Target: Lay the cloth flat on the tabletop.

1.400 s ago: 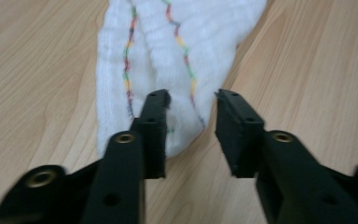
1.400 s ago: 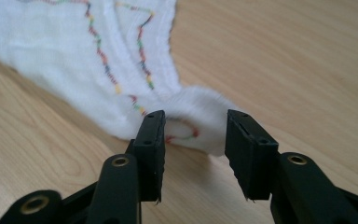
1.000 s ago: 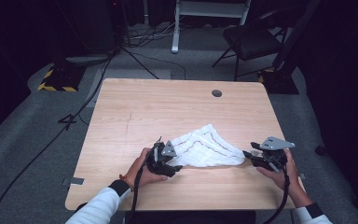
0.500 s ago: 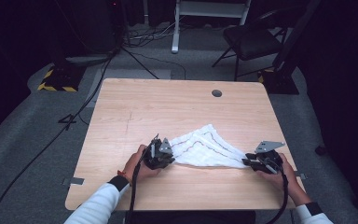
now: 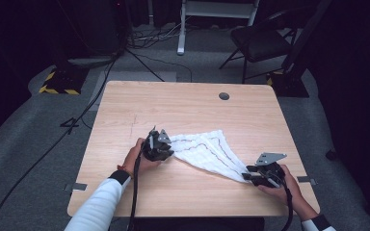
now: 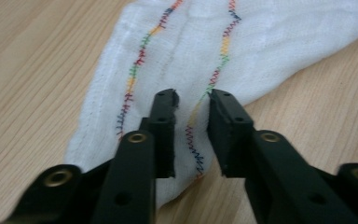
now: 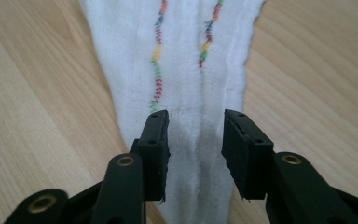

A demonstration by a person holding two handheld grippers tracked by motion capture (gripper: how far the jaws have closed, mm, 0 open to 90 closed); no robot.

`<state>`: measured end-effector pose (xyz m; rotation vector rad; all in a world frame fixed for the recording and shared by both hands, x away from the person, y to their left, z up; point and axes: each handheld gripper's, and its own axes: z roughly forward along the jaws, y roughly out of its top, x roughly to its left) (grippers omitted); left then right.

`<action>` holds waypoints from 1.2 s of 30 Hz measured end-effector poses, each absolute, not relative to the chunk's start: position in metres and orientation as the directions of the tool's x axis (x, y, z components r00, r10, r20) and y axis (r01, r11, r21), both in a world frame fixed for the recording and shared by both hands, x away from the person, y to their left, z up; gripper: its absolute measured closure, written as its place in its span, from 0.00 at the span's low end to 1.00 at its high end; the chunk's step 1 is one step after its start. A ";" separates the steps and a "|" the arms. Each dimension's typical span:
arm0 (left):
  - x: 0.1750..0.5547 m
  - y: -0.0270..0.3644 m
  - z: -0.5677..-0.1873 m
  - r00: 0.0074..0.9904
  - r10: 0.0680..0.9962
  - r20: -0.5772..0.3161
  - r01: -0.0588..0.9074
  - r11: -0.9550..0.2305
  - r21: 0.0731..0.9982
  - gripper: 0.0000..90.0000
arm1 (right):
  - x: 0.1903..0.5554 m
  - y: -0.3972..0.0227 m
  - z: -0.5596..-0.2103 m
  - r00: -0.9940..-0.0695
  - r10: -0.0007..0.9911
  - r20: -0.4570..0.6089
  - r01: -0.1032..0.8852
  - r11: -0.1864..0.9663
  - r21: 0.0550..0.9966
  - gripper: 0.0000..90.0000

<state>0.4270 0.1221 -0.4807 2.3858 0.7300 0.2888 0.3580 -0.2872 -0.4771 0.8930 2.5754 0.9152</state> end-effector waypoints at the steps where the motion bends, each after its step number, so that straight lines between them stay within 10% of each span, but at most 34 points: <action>1: 0.423 0.128 -0.475 0.816 0.576 0.043 0.429 -0.653 0.624 0.69 | 0.359 -0.289 -0.474 -0.770 0.637 -0.043 0.458 0.599 0.657 0.68; 9: 0.438 0.161 -0.474 0.697 0.717 -0.010 0.552 -0.527 0.647 0.46 | 0.402 -0.288 -0.445 -0.722 0.685 -0.096 0.420 0.544 0.726 0.64; 21: 0.460 0.170 -0.486 0.671 0.738 -0.076 0.619 -0.502 0.604 0.41 | 0.493 -0.230 -0.453 -0.738 0.671 -0.066 0.454 0.567 0.687 0.60; 36: 0.453 0.161 -0.489 0.696 0.717 -0.048 0.588 -0.529 0.613 0.44 | 0.520 -0.199 -0.487 -0.737 0.676 -0.017 0.512 0.575 0.638 0.47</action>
